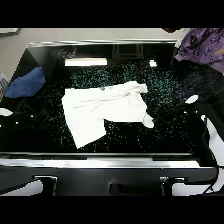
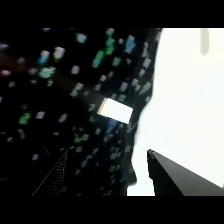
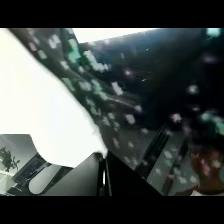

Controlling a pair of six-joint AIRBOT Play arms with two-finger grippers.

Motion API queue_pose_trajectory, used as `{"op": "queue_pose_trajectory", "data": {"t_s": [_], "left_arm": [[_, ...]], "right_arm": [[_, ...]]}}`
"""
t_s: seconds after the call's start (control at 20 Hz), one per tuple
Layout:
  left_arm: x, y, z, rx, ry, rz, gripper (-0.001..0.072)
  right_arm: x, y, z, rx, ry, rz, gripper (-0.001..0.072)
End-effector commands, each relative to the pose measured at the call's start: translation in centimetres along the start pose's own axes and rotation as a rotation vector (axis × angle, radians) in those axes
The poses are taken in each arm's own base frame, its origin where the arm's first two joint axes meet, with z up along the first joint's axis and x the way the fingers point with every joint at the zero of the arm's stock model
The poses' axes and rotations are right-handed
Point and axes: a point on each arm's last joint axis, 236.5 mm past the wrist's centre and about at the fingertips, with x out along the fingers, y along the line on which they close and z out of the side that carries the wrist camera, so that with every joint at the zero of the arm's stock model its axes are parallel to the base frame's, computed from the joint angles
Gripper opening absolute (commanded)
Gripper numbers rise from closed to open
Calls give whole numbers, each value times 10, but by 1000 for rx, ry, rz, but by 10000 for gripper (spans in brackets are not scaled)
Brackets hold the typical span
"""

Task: Fold the clothes and pants, and hang the long-sleeved shirts on hangers.

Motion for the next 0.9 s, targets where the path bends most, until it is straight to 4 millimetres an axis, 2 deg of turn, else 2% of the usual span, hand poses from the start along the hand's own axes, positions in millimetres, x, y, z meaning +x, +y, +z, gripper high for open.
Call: {"op": "queue_pose_trajectory", "data": {"t_s": [0.0, 0.2, 0.5, 0.55, 0.6, 0.65, 0.75, 0.85], "left_arm": [[26, -17, -2, 11, -15, -23, 578], [49, -41, -5, 32, -16, -77, 578], [78, -46, -17, -8, 31, -89, 509], [79, -49, -17, -14, 31, -99, 361], [78, -56, -17, 5, 30, -118, 158], [75, -65, -15, 29, 30, -142, 12], [59, -90, -3, 86, 9, -194, 16], [26, -126, 21, 184, -71, -246, 14]], "right_arm": [[-9, 7, 0, -11, -21, 8, 25], [-17, 13, -1, -28, -39, 11, 25], [-32, 22, -1, -49, -80, 18, 25], [-35, 24, 0, -48, -89, 20, 25], [-39, 27, 0, -51, -99, 22, 25], [-44, 30, 0, -49, -115, 26, 24], [-60, 44, 6, -82, -169, 44, 24], [-92, 65, 24, -167, -274, 52, 24]]}}
